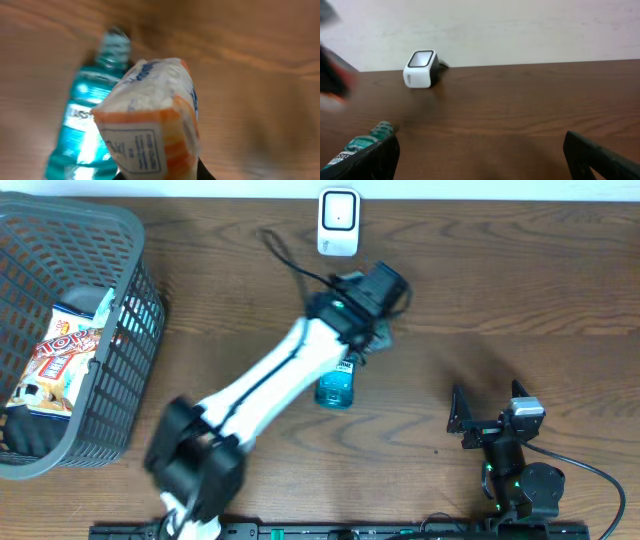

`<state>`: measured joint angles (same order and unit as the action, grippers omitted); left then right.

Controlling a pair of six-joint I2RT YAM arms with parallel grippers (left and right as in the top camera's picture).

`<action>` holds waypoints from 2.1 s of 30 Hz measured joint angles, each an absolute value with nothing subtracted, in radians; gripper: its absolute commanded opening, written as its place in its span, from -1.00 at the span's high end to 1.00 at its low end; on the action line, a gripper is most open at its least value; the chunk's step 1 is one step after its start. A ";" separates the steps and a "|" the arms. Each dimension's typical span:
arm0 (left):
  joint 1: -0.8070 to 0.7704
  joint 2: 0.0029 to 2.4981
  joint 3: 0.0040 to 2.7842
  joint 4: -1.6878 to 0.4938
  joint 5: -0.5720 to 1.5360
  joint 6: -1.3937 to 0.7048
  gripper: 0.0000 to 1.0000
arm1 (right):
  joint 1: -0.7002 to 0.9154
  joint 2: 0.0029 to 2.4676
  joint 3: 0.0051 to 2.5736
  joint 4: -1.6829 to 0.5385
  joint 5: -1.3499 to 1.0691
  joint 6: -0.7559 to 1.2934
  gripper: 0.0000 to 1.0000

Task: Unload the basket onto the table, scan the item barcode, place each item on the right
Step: 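Grasp the orange Kleenex pack with the left gripper, place it right of bottle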

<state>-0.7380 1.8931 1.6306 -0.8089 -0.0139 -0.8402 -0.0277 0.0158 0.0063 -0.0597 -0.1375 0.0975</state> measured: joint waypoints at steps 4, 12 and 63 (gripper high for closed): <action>-0.788 2.013 1.628 -0.756 -0.014 -0.840 0.85 | -0.028 0.016 0.006 -0.060 -0.137 0.097 -0.99; -0.820 2.079 1.628 -0.735 -0.014 -0.840 0.66 | -0.028 0.016 0.006 -0.060 -0.137 0.097 -0.99; 0.146 1.394 1.898 -1.378 -0.579 -0.944 -0.98 | -0.028 0.016 0.006 -0.060 -0.137 0.097 -0.98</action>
